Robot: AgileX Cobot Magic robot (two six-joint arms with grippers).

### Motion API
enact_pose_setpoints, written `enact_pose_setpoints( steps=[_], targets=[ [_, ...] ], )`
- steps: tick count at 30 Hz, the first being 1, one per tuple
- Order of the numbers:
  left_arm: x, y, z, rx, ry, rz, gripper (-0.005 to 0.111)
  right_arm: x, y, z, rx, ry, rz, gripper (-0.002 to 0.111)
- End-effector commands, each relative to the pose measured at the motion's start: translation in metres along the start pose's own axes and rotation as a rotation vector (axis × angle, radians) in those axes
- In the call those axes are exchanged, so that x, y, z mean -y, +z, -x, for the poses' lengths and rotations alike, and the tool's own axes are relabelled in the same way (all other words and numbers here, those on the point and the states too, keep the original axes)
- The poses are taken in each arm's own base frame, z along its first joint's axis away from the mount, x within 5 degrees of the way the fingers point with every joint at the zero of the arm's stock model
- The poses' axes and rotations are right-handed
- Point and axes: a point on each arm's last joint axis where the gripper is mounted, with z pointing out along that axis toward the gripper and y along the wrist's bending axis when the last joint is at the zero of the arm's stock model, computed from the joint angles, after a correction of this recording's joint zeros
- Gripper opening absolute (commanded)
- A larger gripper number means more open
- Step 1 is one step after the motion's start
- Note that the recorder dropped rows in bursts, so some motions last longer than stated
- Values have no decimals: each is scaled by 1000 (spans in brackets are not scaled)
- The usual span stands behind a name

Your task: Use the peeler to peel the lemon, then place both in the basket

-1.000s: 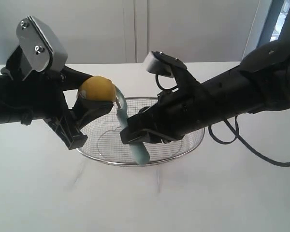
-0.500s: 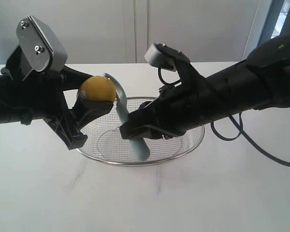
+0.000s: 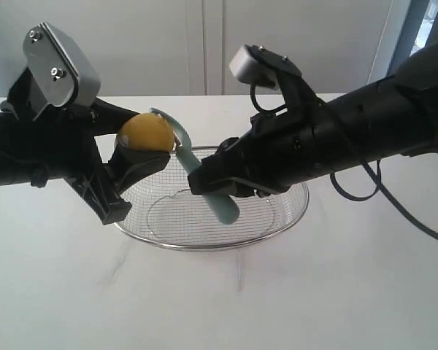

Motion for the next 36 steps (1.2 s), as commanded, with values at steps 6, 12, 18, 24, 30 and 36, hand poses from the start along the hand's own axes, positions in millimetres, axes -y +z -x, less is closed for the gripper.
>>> enact_pose_setpoints(
  steps=[6,12,18,24,30,36],
  targets=[
    [2,-1,3,21,24,-15,0,0,-5,6,48,3,-29,0],
    [2,-1,3,21,24,-15,0,1,-5,6,53,3,-35,0],
    [2,-1,3,21,22,-15,0,0,-8,8,73,-4,-53,0],
    [2,-1,3,21,22,-15,0,-6,-19,13,121,-35,-77,0],
    [2,-1,3,19,22,-13,0,-13,-31,14,149,-60,-89,0],
    [2,-1,3,20,24,-13,0,-28,-51,17,204,-110,-95,0]
  ],
)
